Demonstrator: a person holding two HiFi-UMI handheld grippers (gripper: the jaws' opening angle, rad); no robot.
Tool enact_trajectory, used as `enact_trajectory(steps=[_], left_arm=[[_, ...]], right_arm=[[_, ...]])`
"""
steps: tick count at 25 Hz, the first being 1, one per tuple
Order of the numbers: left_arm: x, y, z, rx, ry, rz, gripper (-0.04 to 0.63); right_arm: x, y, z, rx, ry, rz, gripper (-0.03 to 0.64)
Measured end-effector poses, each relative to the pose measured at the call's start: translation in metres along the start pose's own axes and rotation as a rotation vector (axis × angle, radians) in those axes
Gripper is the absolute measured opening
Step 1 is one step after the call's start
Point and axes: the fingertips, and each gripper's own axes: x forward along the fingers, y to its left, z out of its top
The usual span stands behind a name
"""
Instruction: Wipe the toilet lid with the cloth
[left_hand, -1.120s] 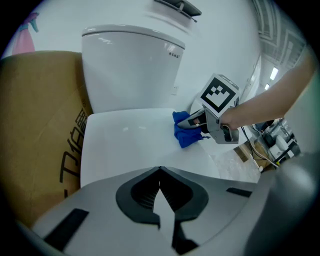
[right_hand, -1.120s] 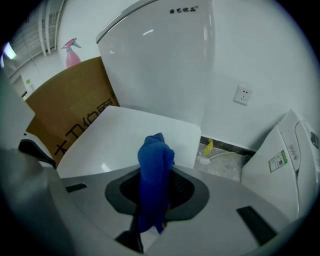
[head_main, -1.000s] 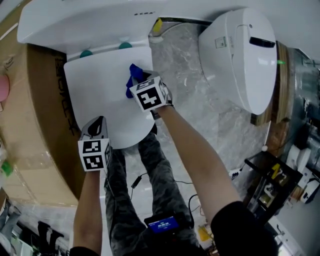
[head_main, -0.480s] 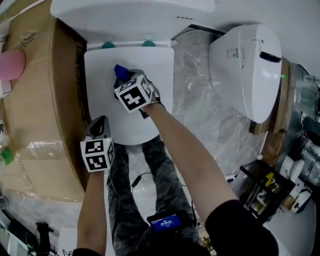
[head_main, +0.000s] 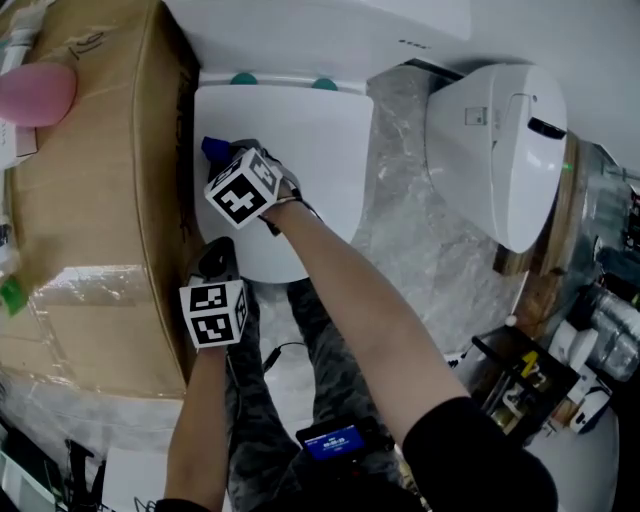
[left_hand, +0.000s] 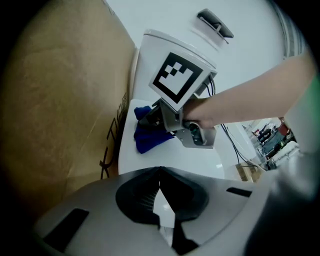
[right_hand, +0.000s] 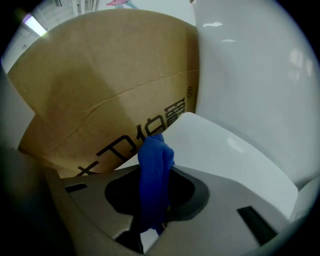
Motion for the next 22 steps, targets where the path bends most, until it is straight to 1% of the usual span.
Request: enact_trajectory(steps=[2, 5, 9, 11, 15, 19, 22], left_arm=[[-0.001, 0.001, -0.004, 0.015, 0.002, -0.004, 0.011], [-0.005, 0.0, -0.006, 0.062, -0.004, -0.009, 0.011], [-0.011, -0.006, -0.009, 0.093, -0.002, -0.031, 0.012], [-0.012, -0.008, -0.011, 0.103, 0.001, -0.039, 0.011], [-0.011, -0.01, -0.016, 0.126, 0.013, -0.036, 0.012], [-0.006, -0.016, -0.02, 0.144, 0.033, -0.031, 0.011], [-0.001, -0.022, -0.018, 0.129, 0.033, -0.031, 0.011]], right_arm=[[0.006, 0.015, 0.002, -0.022, 0.01, 0.023, 0.091], [0.01, 0.031, 0.0, -0.04, 0.021, 0.047, 0.091], [0.006, 0.049, -0.011, 0.003, 0.028, 0.114, 0.091], [0.002, 0.053, -0.019, 0.028, 0.028, 0.129, 0.091], [-0.009, 0.054, -0.038, 0.047, 0.019, 0.137, 0.091], [-0.022, 0.041, -0.057, 0.065, 0.005, 0.124, 0.091], [-0.034, 0.023, -0.072, 0.105, 0.0, 0.114, 0.091]])
